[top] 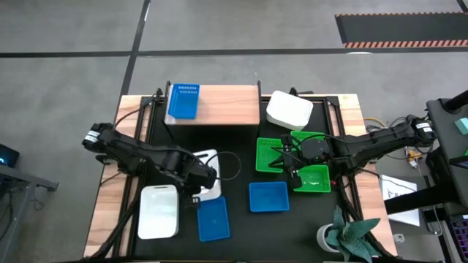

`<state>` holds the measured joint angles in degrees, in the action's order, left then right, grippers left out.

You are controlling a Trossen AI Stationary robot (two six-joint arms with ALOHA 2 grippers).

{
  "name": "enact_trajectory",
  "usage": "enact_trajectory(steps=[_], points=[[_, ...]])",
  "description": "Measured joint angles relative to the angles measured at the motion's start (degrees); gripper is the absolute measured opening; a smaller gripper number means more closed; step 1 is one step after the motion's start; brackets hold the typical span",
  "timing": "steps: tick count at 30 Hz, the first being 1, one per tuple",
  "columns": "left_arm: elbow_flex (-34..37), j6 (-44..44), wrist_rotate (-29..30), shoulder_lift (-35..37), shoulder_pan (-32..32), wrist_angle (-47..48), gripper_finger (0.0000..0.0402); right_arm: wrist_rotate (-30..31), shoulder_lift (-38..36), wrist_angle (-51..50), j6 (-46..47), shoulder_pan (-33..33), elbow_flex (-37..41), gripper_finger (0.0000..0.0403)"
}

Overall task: Stack baskets on shelf by color
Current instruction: Put the bottom right white bin on the shelf

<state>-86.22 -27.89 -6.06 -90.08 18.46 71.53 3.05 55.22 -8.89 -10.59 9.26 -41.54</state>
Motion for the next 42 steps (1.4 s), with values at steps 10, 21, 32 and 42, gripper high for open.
enact_trajectory(steps=[10,21,32,42], points=[[-9.51,-0.21,4.14,-1.34,0.11,1.04,0.0,0.0,-1.1,-2.31,0.0,-0.02,0.02,0.0009],[-28.12,10.82,13.24,-11.95,-0.55,8.52,0.0,0.02,-6.25,-6.9,0.96,0.0,0.83,0.0009],[-40.38,23.57,26.23,-17.68,-6.1,17.48,0.0,0.01,-8.02,-7.4,0.92,-0.01,1.46,0.0009],[-40.01,33.09,28.09,-17.64,-17.56,17.81,0.0,0.02,-7.93,-7.96,1.18,-0.01,1.49,0.0009]])
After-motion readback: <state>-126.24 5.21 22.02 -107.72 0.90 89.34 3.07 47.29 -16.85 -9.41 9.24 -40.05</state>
